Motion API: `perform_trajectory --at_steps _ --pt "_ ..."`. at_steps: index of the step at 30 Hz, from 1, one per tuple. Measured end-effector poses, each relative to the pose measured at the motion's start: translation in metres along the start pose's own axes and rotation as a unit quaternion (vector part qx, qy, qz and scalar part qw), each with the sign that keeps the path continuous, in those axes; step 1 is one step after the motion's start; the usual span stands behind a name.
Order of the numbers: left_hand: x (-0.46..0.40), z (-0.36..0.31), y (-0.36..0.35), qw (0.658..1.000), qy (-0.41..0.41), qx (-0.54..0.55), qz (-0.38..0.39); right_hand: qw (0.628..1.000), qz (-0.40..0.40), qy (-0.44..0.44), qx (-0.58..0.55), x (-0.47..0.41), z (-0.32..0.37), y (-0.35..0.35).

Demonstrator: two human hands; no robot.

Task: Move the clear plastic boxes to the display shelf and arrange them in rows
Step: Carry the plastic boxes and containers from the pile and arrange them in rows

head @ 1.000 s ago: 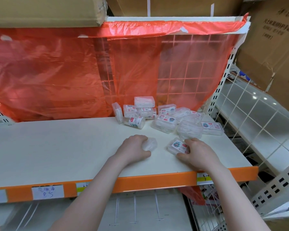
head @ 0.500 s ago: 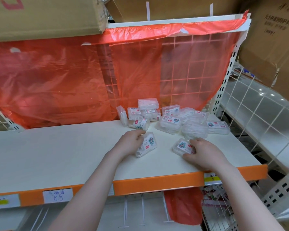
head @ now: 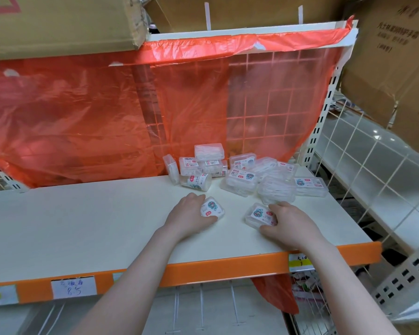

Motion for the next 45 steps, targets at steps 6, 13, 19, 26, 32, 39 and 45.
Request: perform_trajectory --at_steps 6,13,19,26,32,39,45 --pt "-0.001 -0.002 -0.005 1.0 0.007 -0.026 -0.001 1.0 0.012 -0.002 -0.008 -0.004 0.001 0.0" --pt "-0.005 -0.008 -0.01 0.998 0.029 -0.055 -0.015 0.999 0.035 0.02 0.01 -0.011 0.002 -0.003" --pt "0.006 -0.002 0.001 0.994 0.046 -0.087 -0.035 0.998 0.025 0.057 0.023 -0.017 0.007 -0.007" --pt "0.037 0.036 0.035 0.989 0.064 -0.125 -0.047 0.991 0.001 0.13 0.01 -0.016 0.052 0.0" --pt "0.083 0.086 0.077 0.984 0.104 -0.122 -0.08 0.98 0.001 0.199 -0.026 -0.001 0.127 0.0" --pt "0.167 0.178 0.135 0.974 0.159 -0.112 -0.116 0.967 0.008 0.245 -0.063 0.041 0.248 -0.014" --pt "0.247 0.281 0.188 0.966 0.194 -0.121 -0.12 0.962 0.002 0.26 -0.086 0.087 0.368 -0.037"
Point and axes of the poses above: each hand's wrist, its own x-axis away from the middle knuckle, its own y-axis out of the back of the hand, z = x × y, the point moved 4 cm from there along -x, towards the middle knuckle, and after that the axes turned 14 degrees about -z, right-handed, at the moved point
